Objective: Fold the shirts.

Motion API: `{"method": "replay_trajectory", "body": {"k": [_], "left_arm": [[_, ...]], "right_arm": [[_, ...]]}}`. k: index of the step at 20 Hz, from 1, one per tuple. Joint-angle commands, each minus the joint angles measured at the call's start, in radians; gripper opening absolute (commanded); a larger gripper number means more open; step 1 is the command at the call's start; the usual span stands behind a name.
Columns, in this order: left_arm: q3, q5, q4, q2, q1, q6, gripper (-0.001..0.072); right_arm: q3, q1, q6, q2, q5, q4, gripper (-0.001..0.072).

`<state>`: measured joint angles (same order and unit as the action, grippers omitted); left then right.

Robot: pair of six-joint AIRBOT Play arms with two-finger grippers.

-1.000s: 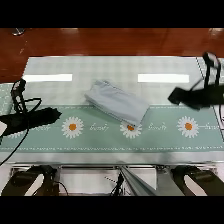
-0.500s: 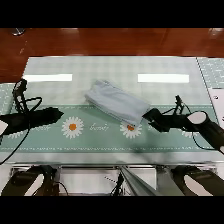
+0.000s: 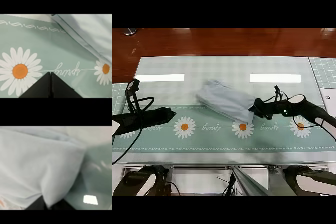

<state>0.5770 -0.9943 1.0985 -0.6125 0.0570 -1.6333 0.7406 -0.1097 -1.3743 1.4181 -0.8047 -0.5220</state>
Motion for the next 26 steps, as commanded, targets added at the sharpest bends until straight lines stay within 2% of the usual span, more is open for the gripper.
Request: {"method": "replay_trajectory", "body": {"k": [1, 4, 6, 11, 15, 22, 26], "left_arm": [[-0.001, 0.000, -0.004, 0.000, 0.000, -0.001, 0.0022], [-0.001, 0.000, -0.011, 0.000, 0.000, -0.003, 0.0022], [-0.001, 0.000, -0.011, 0.000, 0.000, -0.003, 0.0023], [-0.001, 0.000, -0.011, 0.000, 0.000, -0.003, 0.0022], [-0.001, 0.000, -0.023, 0.000, 0.000, -0.003, 0.0023], [-0.001, 0.001, -0.026, 0.000, 0.000, -0.003, 0.0023], [-0.001, 0.008, -0.030, 0.000, 0.000, -0.003, 0.0023]], "right_arm": [[0.112, -0.040, 0.123, 0.055, -0.074, 0.008, 0.0028], [0.306, -0.029, 0.090, 0.055, -0.214, -0.096, 0.0027], [0.508, -0.032, 0.002, 0.055, -0.348, -0.241, 0.0027], [0.979, 0.031, -0.174, 0.055, -0.662, -0.490, 0.0027], [1.227, 0.175, -0.273, 0.048, -0.820, -0.526, 0.0027], [1.291, 0.580, -0.333, -0.071, -1.052, -0.546, 0.0028], [1.175, 0.824, -0.314, -0.183, -1.052, -0.603, 0.0027]]}}
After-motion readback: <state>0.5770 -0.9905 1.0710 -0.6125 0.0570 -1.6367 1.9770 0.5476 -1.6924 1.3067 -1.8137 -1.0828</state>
